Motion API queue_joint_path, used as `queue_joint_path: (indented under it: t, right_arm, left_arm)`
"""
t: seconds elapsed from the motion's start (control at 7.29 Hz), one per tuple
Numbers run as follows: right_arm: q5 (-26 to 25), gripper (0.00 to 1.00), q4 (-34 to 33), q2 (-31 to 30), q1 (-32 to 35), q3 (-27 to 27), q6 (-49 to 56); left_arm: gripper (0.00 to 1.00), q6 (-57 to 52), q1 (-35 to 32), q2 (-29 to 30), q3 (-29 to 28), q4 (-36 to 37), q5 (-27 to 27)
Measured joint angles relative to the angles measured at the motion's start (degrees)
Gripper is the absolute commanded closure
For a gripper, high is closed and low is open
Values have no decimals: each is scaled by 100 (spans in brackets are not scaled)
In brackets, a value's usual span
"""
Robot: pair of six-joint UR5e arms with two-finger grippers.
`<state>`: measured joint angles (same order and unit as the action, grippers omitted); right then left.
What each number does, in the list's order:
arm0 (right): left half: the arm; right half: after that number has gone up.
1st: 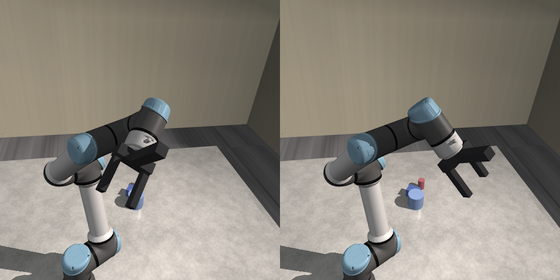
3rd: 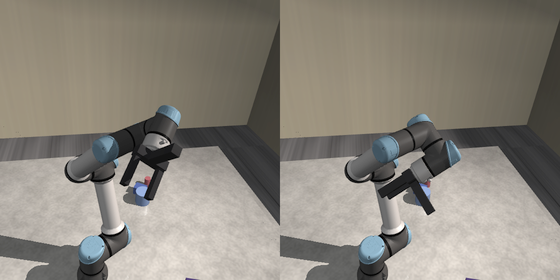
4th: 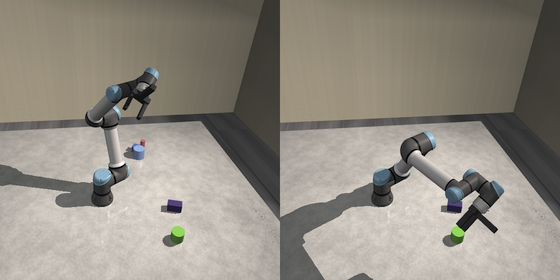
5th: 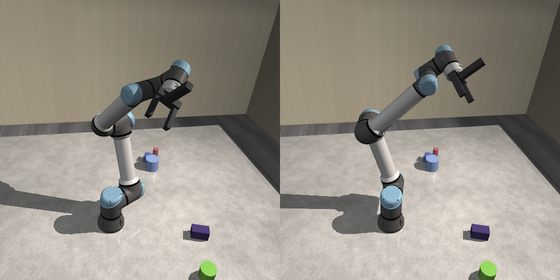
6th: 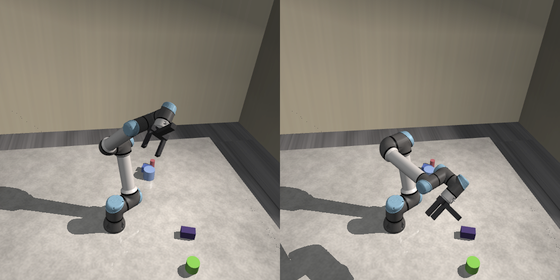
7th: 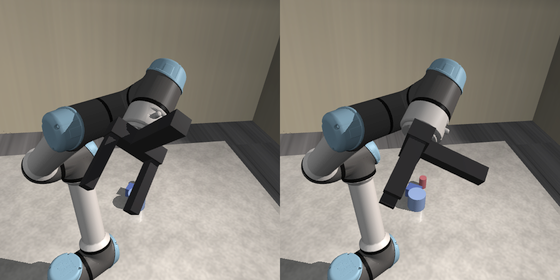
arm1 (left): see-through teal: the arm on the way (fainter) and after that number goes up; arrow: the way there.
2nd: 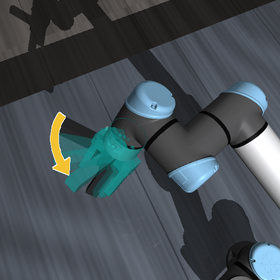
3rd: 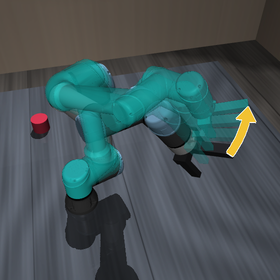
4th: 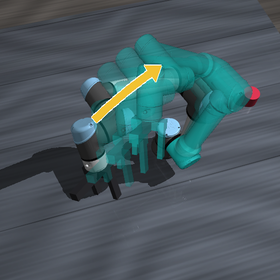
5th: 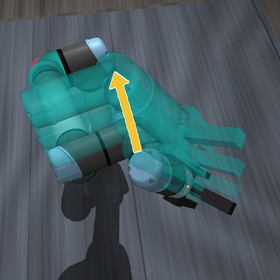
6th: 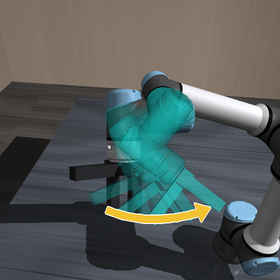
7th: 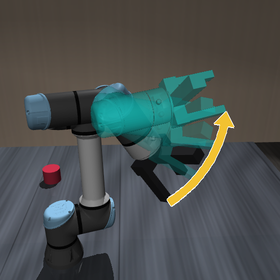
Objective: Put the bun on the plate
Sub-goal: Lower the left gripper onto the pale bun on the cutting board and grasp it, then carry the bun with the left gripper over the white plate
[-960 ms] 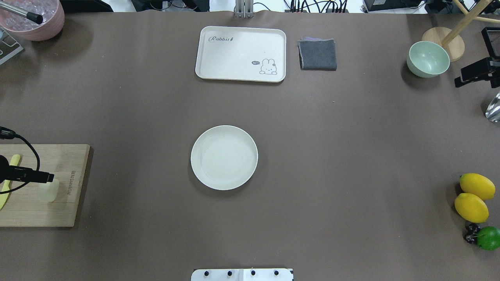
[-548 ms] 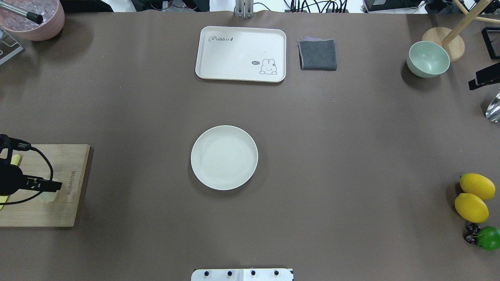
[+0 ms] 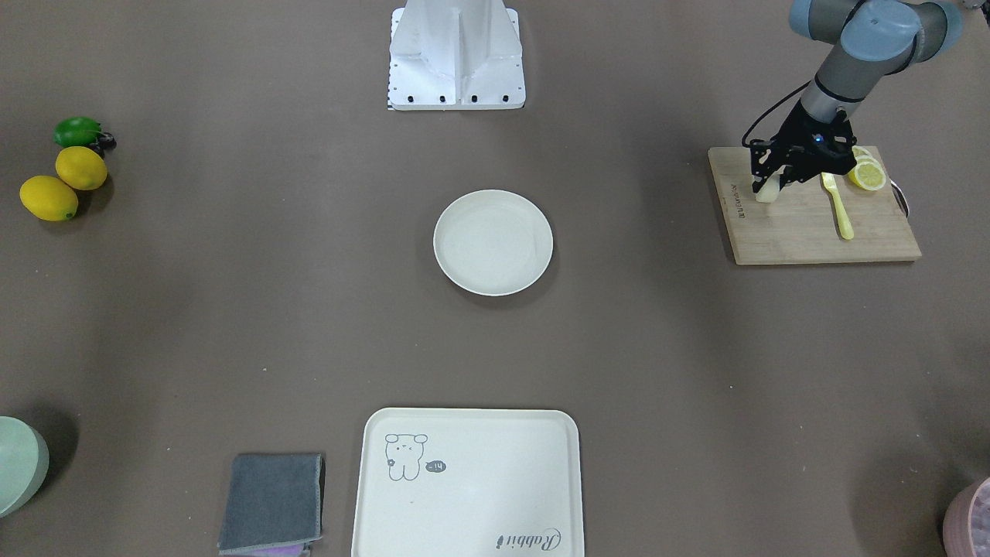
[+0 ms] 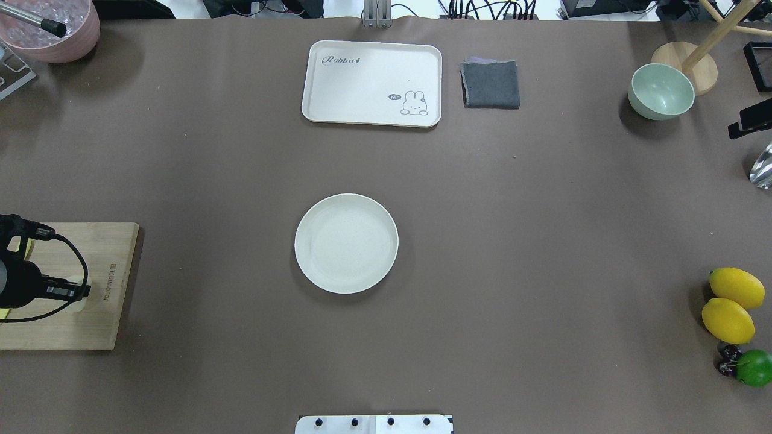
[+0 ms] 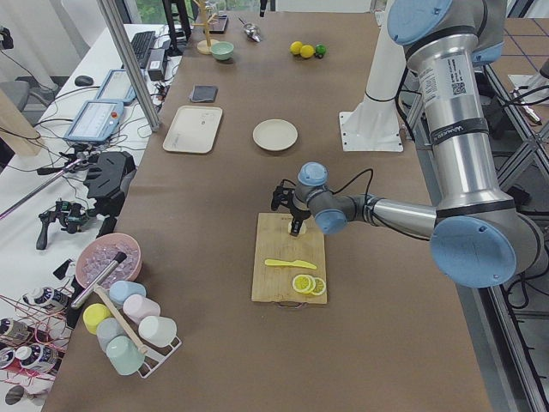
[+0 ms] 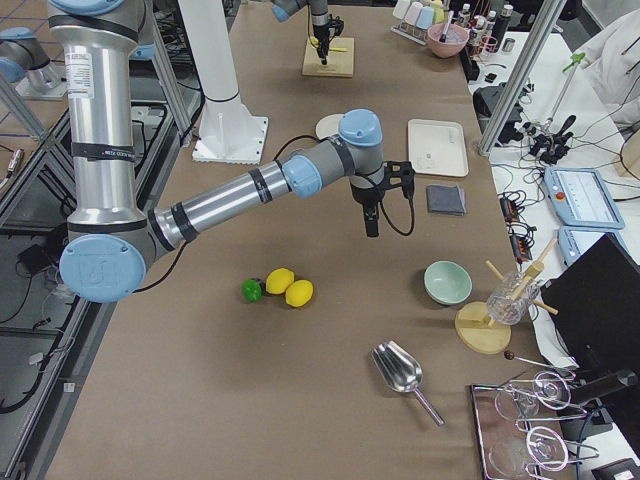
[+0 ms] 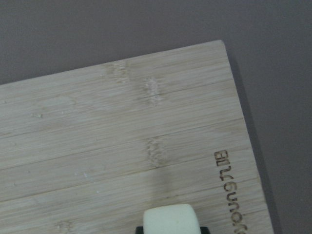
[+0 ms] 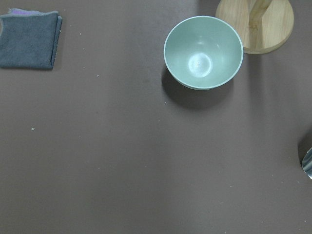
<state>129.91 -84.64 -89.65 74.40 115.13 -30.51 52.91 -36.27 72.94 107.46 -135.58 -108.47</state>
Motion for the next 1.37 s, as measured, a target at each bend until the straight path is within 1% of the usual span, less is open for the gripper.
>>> queue_joint_path:
  t: [0.27, 0.41, 0.55, 0.69, 0.82, 1.1, 1.37]
  right_arm:
    - [5, 0, 0, 0, 9, -7, 1]
    - [7, 0, 0, -1, 14, -10, 1]
    - [6, 0, 0, -31, 21, -13, 11]
    - [1, 0, 0, -125, 41, -18, 111]
    - [-5, 0, 0, -259, 110, -37, 347]
    - [3, 0, -4, -551, 383, -101, 991]
    - [16, 0, -30, -850, 789, -246, 1822]
  left_arm:
    - [68, 2, -60, 24, 232, 7, -145]
    - [68, 16, -117, 137, 373, 24, -346]
    - [68, 111, -181, 418, 402, 58, -506]
    - [68, 366, -206, 913, 328, 186, -579]
    - [68, 699, -196, 1604, 194, 495, -596]
    - [68, 1459, -19, 3240, -287, 1289, -537]
    - [68, 1892, 331, 4339, -903, 1586, -193]
